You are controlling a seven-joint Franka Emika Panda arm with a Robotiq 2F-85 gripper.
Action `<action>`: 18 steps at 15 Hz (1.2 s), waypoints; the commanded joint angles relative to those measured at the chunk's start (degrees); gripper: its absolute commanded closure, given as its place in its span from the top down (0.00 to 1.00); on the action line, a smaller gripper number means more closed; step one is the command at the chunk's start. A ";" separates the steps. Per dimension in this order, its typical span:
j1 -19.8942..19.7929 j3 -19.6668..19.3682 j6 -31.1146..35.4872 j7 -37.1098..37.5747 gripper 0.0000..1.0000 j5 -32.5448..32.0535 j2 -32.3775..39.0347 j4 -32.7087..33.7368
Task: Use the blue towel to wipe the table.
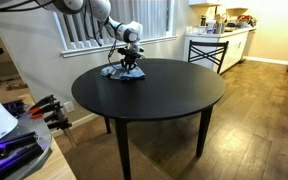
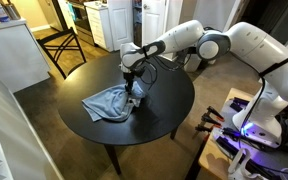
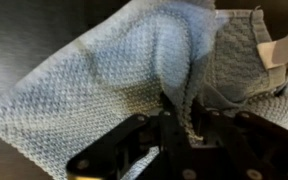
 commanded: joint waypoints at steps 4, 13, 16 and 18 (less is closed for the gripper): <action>-14.00 0.63 17.34 -1.41 0.06 6.88 -11.76 -18.97; -16.83 4.42 21.53 -8.33 0.07 7.00 -22.67 -34.83; -14.73 5.89 20.97 -9.59 0.44 6.57 -25.72 -38.25; -13.23 6.53 20.67 -10.35 0.55 6.38 -27.44 -39.90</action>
